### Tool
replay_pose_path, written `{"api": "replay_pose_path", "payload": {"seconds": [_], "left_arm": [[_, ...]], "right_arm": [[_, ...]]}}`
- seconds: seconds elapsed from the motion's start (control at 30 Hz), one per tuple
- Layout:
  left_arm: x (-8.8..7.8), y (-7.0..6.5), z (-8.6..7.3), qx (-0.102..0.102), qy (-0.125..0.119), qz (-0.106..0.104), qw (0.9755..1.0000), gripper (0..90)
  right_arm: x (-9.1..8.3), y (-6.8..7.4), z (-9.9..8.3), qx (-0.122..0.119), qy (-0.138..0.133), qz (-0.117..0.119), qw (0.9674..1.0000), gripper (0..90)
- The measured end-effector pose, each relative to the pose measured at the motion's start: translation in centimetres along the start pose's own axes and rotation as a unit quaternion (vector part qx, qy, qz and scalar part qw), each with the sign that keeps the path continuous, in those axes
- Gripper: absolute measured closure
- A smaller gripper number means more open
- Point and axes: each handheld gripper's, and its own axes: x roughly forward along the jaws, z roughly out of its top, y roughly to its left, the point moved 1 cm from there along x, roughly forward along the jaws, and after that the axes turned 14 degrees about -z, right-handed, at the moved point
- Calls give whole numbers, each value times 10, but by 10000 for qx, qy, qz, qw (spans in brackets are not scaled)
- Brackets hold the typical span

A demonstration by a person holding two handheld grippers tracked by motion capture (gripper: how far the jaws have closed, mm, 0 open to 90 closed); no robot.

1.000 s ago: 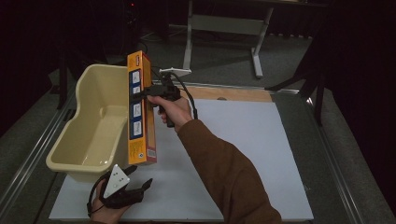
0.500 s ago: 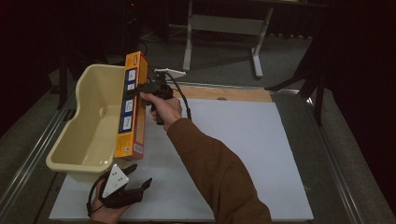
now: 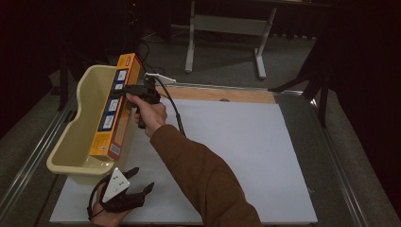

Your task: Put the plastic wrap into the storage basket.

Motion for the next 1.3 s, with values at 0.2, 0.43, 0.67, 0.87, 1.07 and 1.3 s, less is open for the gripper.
{"api": "replay_pose_path", "payload": {"seconds": [0.2,0.43,0.67,0.87,1.07,1.3], "left_arm": [[-1,1,0,-20,-41,-1,10000,285],[-1,1,0,2,-34,-4,10000,285],[-2,2,0,-35,-64,32,10000,284],[-3,4,0,-87,-113,54,9999,282],[-3,5,0,-100,-120,61,9999,281],[-2,5,-1,-127,-87,57,9999,282]], "right_arm": [[10,1,-5,-27,-38,-35,10000,404],[18,4,-13,3,-144,-83,9999,404],[30,2,-18,78,-132,-152,9998,403],[36,-3,-21,88,-142,-269,9995,401],[41,-7,-21,180,-73,-346,9992,399],[43,-8,-21,234,-67,-495,9985,396]]}}
